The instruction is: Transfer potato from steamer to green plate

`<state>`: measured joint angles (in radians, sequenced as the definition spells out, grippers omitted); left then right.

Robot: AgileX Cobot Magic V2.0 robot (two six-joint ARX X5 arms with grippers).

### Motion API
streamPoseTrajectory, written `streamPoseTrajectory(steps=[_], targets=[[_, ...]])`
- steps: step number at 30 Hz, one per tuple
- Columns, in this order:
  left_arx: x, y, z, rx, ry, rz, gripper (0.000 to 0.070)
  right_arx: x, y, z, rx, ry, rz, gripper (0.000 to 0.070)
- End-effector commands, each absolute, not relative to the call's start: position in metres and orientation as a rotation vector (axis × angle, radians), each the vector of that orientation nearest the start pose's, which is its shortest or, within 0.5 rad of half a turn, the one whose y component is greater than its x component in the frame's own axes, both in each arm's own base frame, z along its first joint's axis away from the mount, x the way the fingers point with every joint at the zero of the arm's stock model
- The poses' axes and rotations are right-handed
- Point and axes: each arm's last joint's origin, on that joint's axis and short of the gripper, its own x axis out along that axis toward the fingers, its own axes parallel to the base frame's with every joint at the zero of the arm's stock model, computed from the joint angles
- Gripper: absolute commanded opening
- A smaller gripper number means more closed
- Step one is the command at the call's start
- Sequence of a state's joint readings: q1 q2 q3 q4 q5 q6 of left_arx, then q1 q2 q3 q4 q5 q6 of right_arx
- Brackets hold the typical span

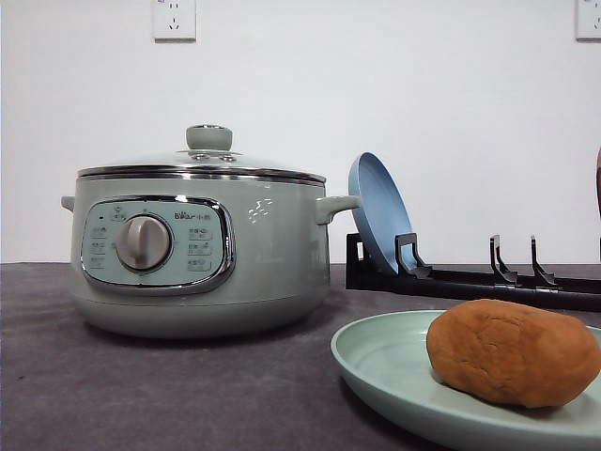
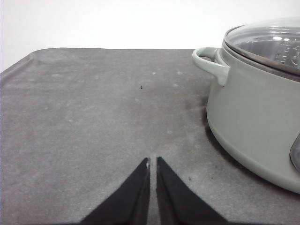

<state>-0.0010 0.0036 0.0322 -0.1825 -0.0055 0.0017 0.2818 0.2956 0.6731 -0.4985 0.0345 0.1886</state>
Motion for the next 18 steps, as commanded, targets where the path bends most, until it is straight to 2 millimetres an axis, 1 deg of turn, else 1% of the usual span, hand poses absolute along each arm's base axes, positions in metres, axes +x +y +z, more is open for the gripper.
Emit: streamPoseTrajectory(steps=[1, 3, 6, 9, 13, 18], targets=[[0.096, 0.0, 0.149, 0.008, 0.181, 0.007, 0.0017, 0.071, 0.015, 0.298, 0.17, 0.067, 0.192, 0.0008], [0.096, 0.0, 0.149, 0.008, 0.181, 0.008, 0.0017, 0.074, 0.011, 0.274, 0.166, 0.045, 0.159, 0.0008], [0.096, 0.0, 0.149, 0.008, 0.181, 0.007, 0.0018, 0.08, 0.007, 0.238, 0.162, 0.066, 0.096, 0.0008], [0.096, 0.0, 0.149, 0.008, 0.181, 0.008, 0.0017, 0.084, 0.003, 0.21, 0.164, 0.096, 0.05, 0.0008], [0.096, 0.0, 0.149, 0.008, 0.181, 0.007, 0.0018, 0.088, 0.001, 0.185, 0.139, 0.126, 0.019, 0.0008], [0.096, 0.0, 0.149, 0.008, 0.181, 0.008, 0.0017, 0.092, 0.001, 0.165, 0.091, 0.162, 0.018, 0.0008]])
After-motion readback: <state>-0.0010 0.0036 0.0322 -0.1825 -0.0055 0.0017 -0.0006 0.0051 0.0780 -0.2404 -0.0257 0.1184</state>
